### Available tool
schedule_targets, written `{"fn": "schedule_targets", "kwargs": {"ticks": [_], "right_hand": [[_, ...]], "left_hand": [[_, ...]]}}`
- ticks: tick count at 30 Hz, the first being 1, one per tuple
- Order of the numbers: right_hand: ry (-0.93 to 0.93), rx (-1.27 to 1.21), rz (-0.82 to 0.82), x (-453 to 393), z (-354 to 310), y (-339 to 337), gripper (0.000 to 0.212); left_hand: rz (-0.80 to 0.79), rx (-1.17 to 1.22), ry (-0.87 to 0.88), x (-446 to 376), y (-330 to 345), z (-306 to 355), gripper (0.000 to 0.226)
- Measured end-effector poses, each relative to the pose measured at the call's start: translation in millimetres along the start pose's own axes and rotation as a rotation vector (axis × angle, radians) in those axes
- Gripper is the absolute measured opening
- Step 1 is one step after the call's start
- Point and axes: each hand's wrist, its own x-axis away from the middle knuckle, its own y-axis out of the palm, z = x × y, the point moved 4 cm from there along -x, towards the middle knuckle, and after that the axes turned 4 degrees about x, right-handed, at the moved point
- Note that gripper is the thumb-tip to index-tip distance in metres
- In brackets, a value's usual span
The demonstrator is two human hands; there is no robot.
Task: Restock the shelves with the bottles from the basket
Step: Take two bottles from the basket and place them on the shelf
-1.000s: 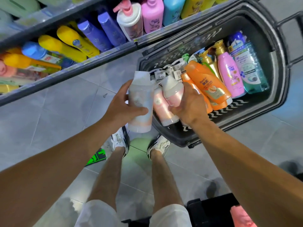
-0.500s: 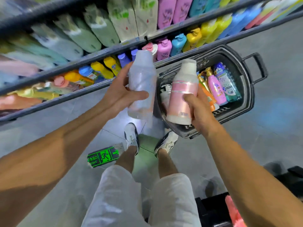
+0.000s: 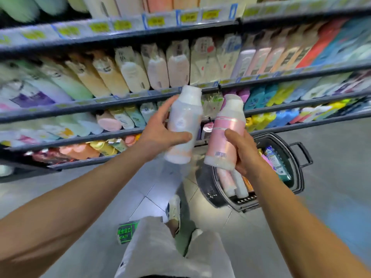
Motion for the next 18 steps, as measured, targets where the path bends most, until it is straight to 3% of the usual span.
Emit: {"fn": "schedule_targets", "kwargs": {"ticks": [5,8,13,18], "right_hand": [[-0.081,0.070,-0.129,36,-29,30,0.060],[-0.159,0.249,-0.188,61,-36,38,0.069],[-0.333,0.495,-0.099,93,-47,64,0.070],[-0.527,0.623,-0.115,117,-63,106,0.093]], "left_hand": [[0.141,-0.023,0.101,51,-13,27,0.090],[0.216,-0.016,0.139,80,-23,35,0.094],[0.318,-0.060,0.196,129,-43,48,0.095],[0.396,-0.057,0.258,168,-68,71,0.093]]}}
